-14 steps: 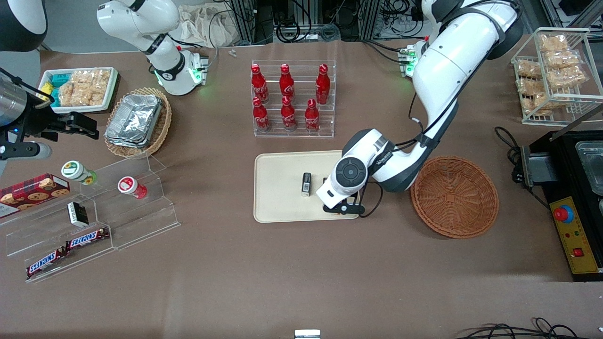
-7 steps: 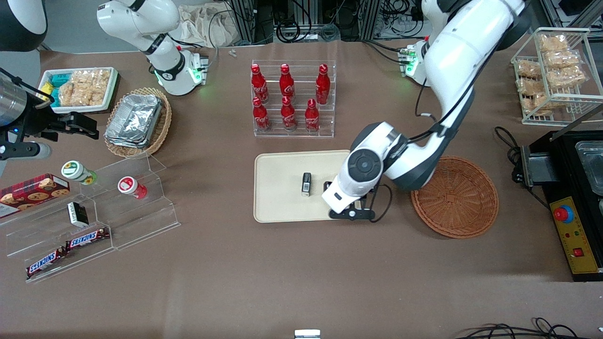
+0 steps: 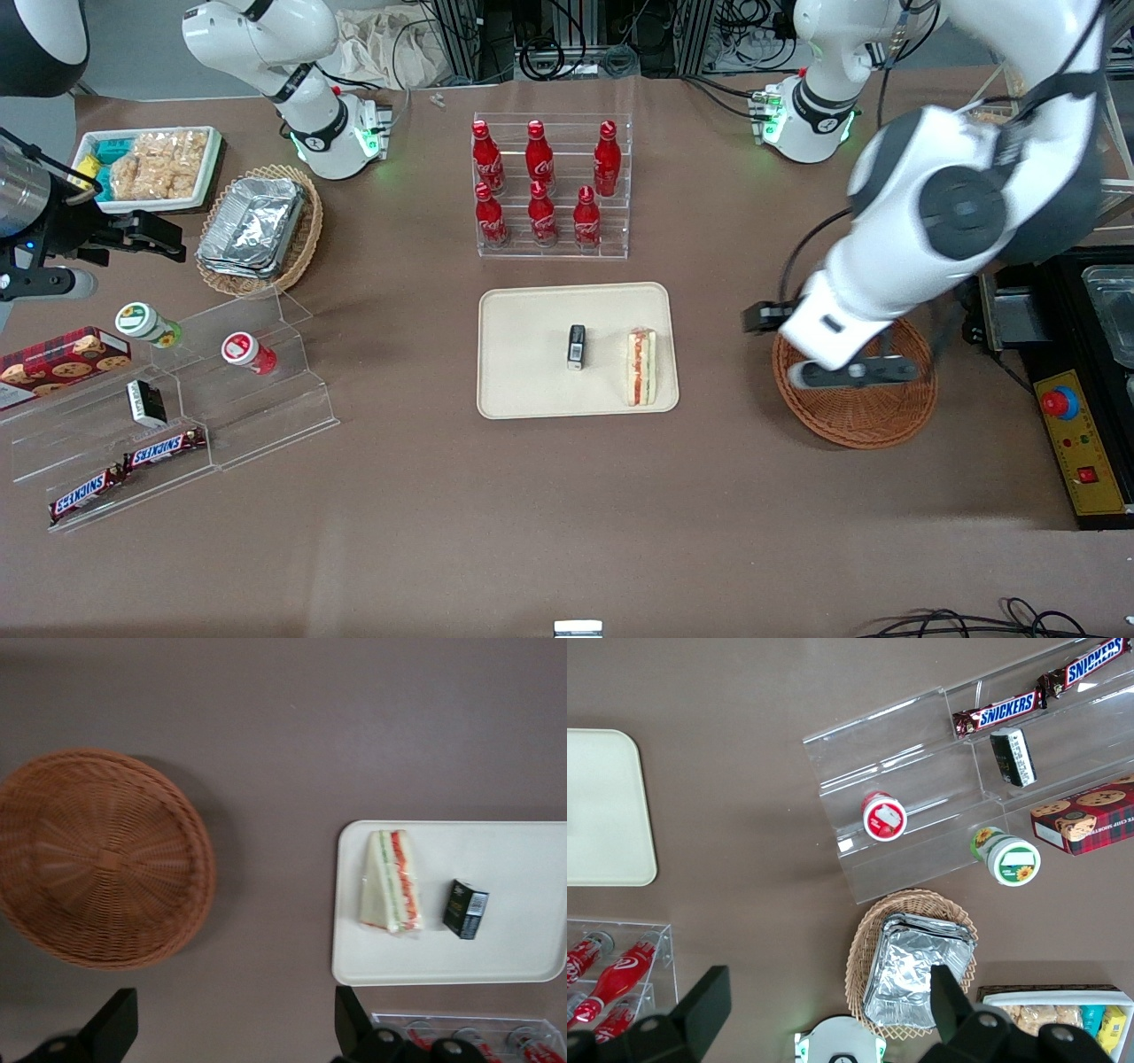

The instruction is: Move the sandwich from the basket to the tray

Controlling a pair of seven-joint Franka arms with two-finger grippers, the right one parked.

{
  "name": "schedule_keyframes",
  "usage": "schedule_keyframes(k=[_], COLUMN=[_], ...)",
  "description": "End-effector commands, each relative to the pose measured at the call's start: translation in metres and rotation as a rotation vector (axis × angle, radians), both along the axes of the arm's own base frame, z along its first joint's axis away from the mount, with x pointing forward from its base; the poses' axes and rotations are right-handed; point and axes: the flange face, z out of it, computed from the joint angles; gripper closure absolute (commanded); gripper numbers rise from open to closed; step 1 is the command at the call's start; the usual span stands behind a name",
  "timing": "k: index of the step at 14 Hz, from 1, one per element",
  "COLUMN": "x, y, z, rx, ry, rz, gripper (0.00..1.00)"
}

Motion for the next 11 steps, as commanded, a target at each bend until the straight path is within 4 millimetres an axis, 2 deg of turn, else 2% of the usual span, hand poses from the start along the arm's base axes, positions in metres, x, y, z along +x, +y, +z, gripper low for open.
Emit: schedule_keyframes(k=[1, 5, 6, 8, 11], x=[-0.015, -0.035, -0.038, -0.032, -0.014], y=[0.051, 0.122, 0.132, 0.148, 0.152], z=[0.008, -0.005, -0.008, -0.001, 0.011], rx=[0.012, 0.054, 0.058, 0.049, 0.025], ry=[0.010, -0.018, -0.020, -0.025, -0.054], rz=[-0.062, -0.176, -0.206, -0.230, -0.227], gripper=[0.00, 0.00, 0.00, 0.00, 0.00])
